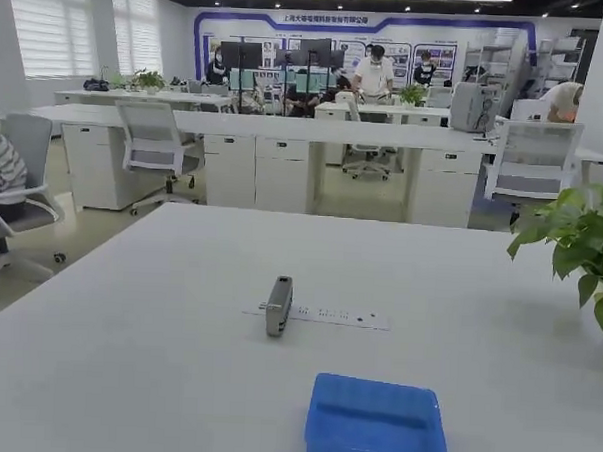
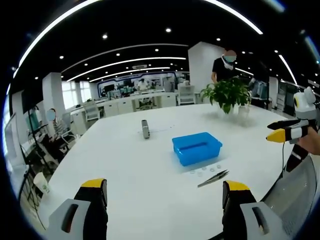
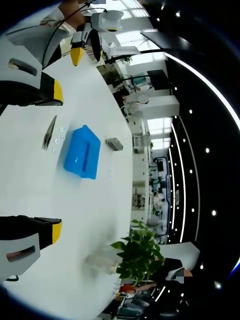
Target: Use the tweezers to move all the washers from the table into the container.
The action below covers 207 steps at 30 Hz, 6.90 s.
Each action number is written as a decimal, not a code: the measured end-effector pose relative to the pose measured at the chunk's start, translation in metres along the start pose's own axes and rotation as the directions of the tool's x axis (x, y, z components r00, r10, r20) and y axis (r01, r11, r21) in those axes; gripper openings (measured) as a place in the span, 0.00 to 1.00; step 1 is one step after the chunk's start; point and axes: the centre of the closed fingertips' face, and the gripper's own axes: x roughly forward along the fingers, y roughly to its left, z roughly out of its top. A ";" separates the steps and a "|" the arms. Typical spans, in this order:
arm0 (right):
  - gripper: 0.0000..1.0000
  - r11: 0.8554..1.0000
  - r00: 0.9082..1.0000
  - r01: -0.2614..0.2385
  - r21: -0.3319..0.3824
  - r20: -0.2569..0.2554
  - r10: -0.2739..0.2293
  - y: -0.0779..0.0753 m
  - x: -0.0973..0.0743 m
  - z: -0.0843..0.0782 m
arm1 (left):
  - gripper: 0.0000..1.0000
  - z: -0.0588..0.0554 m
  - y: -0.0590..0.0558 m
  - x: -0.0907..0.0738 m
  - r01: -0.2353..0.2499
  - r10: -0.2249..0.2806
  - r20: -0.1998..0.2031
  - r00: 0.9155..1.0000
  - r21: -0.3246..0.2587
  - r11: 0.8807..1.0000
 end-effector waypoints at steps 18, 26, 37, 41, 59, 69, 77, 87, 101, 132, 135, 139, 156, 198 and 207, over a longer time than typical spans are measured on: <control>0.91 1.000 1.000 -0.015 -0.017 -0.022 0.015 0.004 0.003 -0.004 | 0.98 -0.005 0.000 0.002 0.003 -0.003 -0.020 1.000 0.002 1.000; 0.91 0.999 0.999 -0.030 -0.013 -0.041 0.030 0.007 0.009 -0.009 | 0.97 -0.006 -0.003 0.007 0.008 -0.008 -0.029 1.000 0.006 1.000; 0.90 1.000 0.998 -0.022 -0.006 -0.060 0.022 0.000 0.015 -0.013 | 0.96 -0.006 -0.005 0.016 0.012 -0.011 -0.042 0.999 0.021 1.000; 0.90 1.000 0.997 -0.025 0.000 -0.070 0.025 -0.001 0.018 -0.015 | 0.96 -0.006 -0.005 0.019 0.015 -0.014 -0.037 0.999 0.012 1.000; 0.89 0.997 0.994 -0.067 -0.024 -0.092 0.065 0.007 0.037 -0.017 | 0.93 -0.013 -0.017 0.039 0.054 -0.051 -0.064 0.997 0.046 0.998; 0.89 0.997 0.991 -0.069 -0.026 -0.115 0.066 0.005 0.041 -0.024 | 0.79 -0.019 -0.041 0.059 0.207 -0.199 -0.119 0.973 0.057 0.977; 0.88 0.996 0.987 -0.083 -0.026 -0.140 0.079 0.005 0.045 -0.031 | 0.45 -0.024 -0.070 0.076 0.394 -0.371 -0.190 0.909 0.104 0.913; 0.88 0.995 0.980 -0.097 -0.024 -0.175 0.092 0.006 0.049 -0.040 | 0.23 -0.042 -0.089 0.105 0.519 -0.458 -0.293 0.839 0.181 0.835; 0.88 0.994 0.972 -0.112 -0.006 -0.210 0.108 0.007 0.051 -0.049 | 0.11 -0.073 -0.101 0.137 0.605 -0.485 -0.414 0.771 0.239 0.759; 0.82 0.974 0.958 -0.219 -0.052 -0.201 0.205 0.044 0.054 -0.037 | 0.00 -0.064 -0.127 0.107 0.697 -0.558 -0.420 0.716 0.383 0.606; 0.81 0.970 0.956 -0.233 -0.074 -0.199 0.215 0.049 0.053 -0.034 | 0.00 -0.055 -0.127 0.098 0.687 -0.558 -0.400 0.727 0.397 0.609; 0.81 0.962 0.950 -0.259 -0.085 -0.202 0.238 0.055 0.052 -0.033 | 0.00 -0.044 -0.128 0.089 0.675 -0.559 -0.378 0.738 0.395 0.623; 0.50 0.826 0.819 -0.541 -0.156 -0.321 0.476 0.110 0.044 -0.031 | 0.00 0.002 -0.133 0.054 0.664 -0.601 -0.289 0.745 0.409 0.626; 0.04 0.370 0.552 -0.824 -0.429 -0.462 0.694 0.195 0.017 -0.004 | 0.00 0.059 -0.128 -0.036 0.804 -0.718 -0.410 0.563 0.472 0.361; 0.02 0.381 0.567 -0.814 -0.439 -0.454 0.687 0.192 0.019 -0.005 | 0.00 0.059 -0.131 -0.034 0.805 -0.718 -0.409 0.563 0.469 0.364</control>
